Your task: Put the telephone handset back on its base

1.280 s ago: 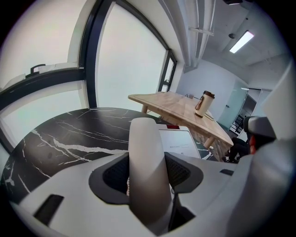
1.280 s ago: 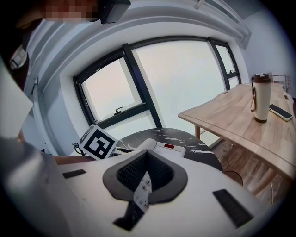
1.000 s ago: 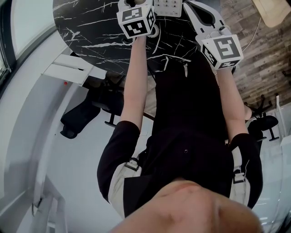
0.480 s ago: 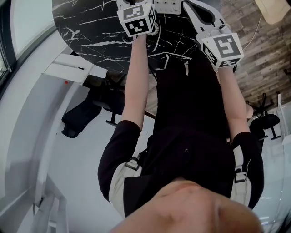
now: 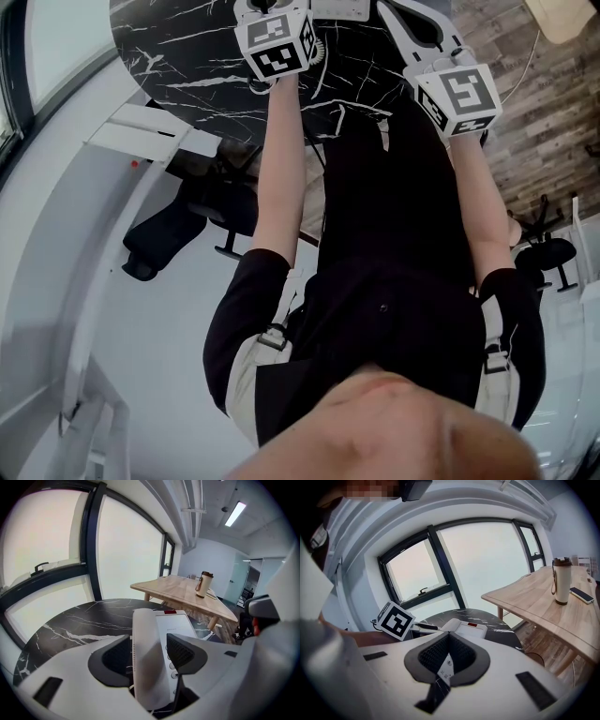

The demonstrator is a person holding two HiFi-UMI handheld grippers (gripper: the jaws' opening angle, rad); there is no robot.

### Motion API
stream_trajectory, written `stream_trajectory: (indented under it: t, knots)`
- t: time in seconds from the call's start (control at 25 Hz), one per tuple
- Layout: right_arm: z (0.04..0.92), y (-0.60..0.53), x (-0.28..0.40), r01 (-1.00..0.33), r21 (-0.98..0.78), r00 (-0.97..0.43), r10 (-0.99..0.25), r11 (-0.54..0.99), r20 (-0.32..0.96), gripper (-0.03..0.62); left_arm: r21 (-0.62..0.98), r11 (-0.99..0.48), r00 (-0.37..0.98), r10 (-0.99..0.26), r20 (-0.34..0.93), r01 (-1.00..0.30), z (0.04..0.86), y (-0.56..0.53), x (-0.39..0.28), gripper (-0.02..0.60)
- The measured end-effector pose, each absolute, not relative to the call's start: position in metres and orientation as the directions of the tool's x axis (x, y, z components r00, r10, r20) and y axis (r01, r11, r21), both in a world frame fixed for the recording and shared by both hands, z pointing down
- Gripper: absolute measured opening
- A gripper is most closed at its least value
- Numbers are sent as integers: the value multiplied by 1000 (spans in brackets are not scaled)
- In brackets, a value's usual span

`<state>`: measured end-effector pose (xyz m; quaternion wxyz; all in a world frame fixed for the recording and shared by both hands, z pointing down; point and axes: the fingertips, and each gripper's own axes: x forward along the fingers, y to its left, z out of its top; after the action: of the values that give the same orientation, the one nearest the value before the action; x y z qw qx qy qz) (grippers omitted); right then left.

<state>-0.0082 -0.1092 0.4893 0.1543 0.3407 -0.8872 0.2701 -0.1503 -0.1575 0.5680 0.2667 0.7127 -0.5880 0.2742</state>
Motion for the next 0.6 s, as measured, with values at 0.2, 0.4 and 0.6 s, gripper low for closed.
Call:
stream_trajectory:
  t: [0.2, 0.4, 0.6]
  knots:
    - [480, -102, -3, -680, -368, -728, -523, 634, 443, 29, 48, -151, 142, -714, 685, -987, 549, -142, -148, 261]
    - [467, -100, 4, -670, -356, -737, -528, 651, 422, 29, 43, -123, 120, -737, 666, -992, 528, -125, -143, 259]
    - [447, -100, 8, -662, -339, -745, -541, 668, 389, 29, 39, -92, 95, -762, 640, -995, 498, -105, -141, 249]
